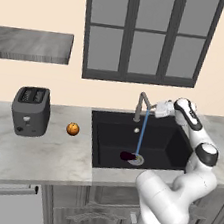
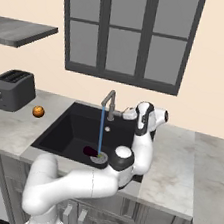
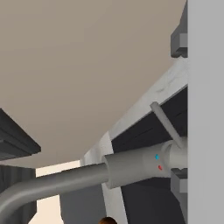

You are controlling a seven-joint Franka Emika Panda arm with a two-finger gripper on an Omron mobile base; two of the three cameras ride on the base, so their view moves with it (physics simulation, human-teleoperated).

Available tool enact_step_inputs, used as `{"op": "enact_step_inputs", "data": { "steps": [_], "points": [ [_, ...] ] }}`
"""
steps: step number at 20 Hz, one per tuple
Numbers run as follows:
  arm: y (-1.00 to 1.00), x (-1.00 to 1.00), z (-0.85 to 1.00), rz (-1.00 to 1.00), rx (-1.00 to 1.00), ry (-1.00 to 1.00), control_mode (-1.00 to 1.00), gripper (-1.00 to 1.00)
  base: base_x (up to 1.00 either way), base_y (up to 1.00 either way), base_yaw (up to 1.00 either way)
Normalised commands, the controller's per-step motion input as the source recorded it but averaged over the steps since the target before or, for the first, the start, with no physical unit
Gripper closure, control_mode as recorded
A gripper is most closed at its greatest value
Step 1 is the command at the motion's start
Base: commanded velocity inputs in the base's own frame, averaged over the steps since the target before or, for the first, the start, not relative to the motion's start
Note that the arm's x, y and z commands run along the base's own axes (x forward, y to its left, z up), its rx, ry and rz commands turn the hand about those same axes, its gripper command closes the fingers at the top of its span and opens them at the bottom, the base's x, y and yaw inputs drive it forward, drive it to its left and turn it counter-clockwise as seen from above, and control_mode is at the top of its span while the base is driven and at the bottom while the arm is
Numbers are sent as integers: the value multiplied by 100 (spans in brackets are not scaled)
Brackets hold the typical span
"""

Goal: Turn on the sink faucet. Then move the eggplant from the counter to the sink. Turn off the sink. Move the vegetable from the sink to the pot next to the stove. Finally move the pot to the front right burner.

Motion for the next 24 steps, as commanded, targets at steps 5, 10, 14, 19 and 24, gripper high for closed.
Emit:
{"op": "enact_step_inputs", "data": {
  "steps": [5, 10, 14, 19, 24],
  "points": [
    [3, 30, -11, 0, 0, 6, -100, -100, 0, 0, 0],
    [24, 1, 0, 4, 0, 0, -100, -100, 0, 0, 0],
    [49, -2, 0, 2, 0, 0, -100, -100, 0, 0, 0],
    [61, -12, 0, 4, 0, 0, -100, -100, 0, 0, 0],
    [65, -9, 0, 6, 0, 0, -100, -100, 0, 0, 0]
  ]
}}
